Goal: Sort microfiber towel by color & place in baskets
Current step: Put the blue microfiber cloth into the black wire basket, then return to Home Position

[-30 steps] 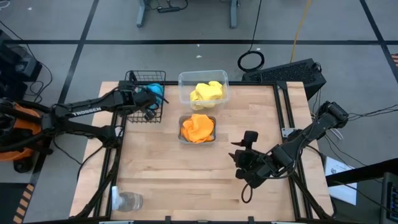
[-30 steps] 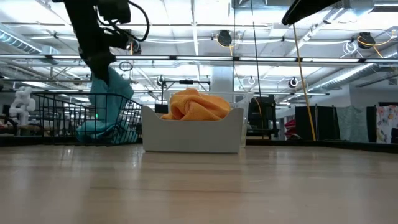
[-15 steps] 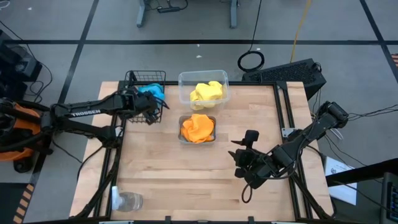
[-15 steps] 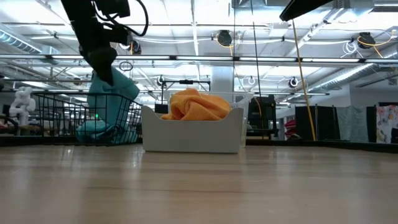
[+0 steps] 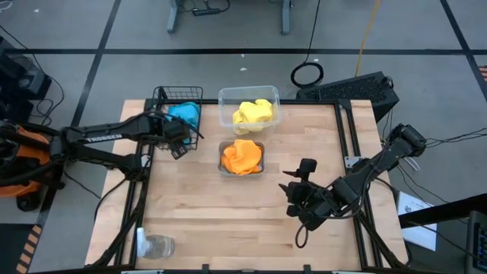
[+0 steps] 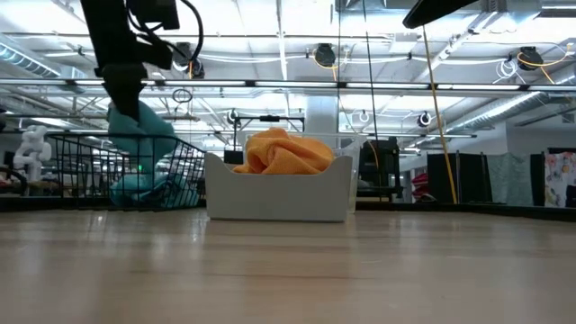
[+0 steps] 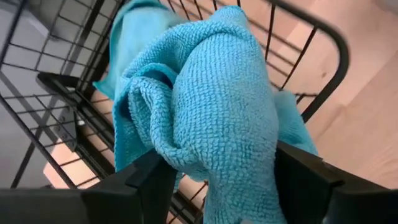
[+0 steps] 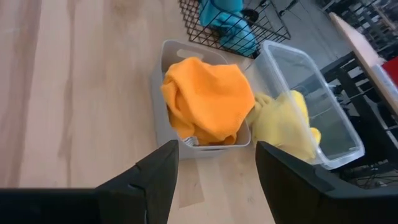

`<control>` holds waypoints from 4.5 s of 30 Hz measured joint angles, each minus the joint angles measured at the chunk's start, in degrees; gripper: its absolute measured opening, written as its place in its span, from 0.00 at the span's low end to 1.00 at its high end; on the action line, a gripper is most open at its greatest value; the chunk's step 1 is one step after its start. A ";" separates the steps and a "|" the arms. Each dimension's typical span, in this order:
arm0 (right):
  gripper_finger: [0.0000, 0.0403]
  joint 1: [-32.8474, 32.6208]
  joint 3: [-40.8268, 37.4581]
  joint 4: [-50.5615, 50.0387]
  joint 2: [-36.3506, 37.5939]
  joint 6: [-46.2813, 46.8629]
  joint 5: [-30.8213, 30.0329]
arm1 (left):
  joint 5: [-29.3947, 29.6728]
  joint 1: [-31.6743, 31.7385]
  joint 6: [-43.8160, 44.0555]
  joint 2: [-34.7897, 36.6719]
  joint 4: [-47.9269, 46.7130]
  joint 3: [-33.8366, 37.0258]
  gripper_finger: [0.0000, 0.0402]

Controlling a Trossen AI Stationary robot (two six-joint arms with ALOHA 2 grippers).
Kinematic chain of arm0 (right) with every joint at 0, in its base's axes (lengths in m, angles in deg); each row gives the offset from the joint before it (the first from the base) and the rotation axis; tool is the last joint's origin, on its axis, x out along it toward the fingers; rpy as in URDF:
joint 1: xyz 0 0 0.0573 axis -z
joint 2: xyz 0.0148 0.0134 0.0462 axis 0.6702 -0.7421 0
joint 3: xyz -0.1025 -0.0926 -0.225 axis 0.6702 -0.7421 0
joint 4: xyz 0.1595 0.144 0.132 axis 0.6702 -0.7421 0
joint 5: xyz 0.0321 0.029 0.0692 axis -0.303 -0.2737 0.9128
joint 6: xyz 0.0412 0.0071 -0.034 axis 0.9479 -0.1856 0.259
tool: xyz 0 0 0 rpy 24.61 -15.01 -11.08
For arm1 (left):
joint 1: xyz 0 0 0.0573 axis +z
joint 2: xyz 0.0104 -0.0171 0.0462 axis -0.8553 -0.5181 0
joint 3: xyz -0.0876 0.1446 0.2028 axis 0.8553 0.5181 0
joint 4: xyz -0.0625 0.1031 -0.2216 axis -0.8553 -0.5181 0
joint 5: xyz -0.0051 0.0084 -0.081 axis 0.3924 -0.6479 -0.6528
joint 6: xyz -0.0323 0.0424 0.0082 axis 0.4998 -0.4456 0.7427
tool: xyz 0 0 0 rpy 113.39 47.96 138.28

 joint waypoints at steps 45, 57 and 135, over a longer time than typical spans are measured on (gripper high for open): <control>0.11 6.20 -0.18 -3.29 7.05 -15.52 3.67 | 6.30 -15.62 -11.37 14.53 31.33 0.75 0.33; 0.01 6.31 -17.32 14.20 31.38 -27.27 11.15 | 2.96 -24.43 -20.87 20.32 51.97 11.99 0.03; 0.00 32.58 -68.19 67.35 59.90 -31.88 49.51 | -14.86 -20.30 -29.00 33.24 95.34 53.53 0.02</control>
